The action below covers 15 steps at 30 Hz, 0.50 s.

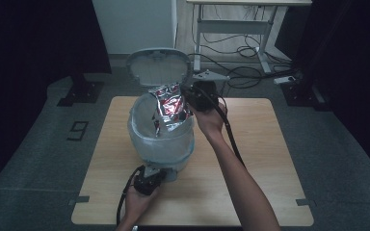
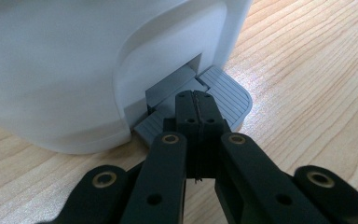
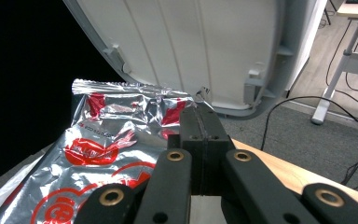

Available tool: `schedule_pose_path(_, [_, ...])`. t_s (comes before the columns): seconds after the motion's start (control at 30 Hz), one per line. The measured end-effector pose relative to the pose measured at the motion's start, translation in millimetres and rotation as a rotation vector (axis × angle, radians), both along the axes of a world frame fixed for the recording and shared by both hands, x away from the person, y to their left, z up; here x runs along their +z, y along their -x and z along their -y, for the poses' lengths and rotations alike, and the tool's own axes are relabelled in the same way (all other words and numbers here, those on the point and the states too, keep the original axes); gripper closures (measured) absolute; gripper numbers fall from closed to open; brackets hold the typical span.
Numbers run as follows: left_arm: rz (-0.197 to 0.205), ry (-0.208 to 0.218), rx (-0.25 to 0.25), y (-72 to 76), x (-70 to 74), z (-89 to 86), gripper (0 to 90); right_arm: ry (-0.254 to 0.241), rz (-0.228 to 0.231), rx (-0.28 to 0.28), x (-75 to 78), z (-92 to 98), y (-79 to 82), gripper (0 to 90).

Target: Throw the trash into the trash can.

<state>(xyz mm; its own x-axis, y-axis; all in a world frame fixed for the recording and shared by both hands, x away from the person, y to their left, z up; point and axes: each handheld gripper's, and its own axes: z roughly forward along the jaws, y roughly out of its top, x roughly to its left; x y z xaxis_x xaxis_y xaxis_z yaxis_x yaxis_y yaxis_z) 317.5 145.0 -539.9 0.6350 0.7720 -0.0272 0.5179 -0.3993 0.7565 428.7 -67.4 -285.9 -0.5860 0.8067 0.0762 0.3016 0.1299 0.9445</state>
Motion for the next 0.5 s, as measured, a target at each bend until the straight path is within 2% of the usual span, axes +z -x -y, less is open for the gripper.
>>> schedule_pose_path(0.27, [0.001,-0.002,-0.001,0.1,0.0,0.0,90.0,0.012,0.000,-0.005,-7.3,-9.9,-4.0,89.4])
schedule_pose_path(0.3, [0.001,-0.002,-0.001,0.1,0.0,0.1,90.0,0.019,0.001,-0.006,-8.3,-10.9,-4.4,83.0])
schedule_pose_path(0.33, [0.001,-0.002,-0.001,0.1,0.1,0.1,90.0,0.025,-0.006,0.005,-9.6,-12.2,-5.3,72.2])
schedule_pose_path(0.37, [0.003,-0.004,-0.002,-0.1,0.1,-0.1,90.0,0.034,-0.027,0.016,-11.4,-14.0,-6.9,63.5])
schedule_pose_path(0.43, [0.003,-0.004,-0.002,0.0,0.1,0.0,90.0,0.073,-0.033,-0.008,-15.5,-17.0,-7.5,55.1])
schedule_pose_path(0.5, [0.001,-0.005,-0.002,0.0,0.3,-0.1,90.0,0.074,-0.032,-0.011,-17.3,-17.0,-6.5,51.8])
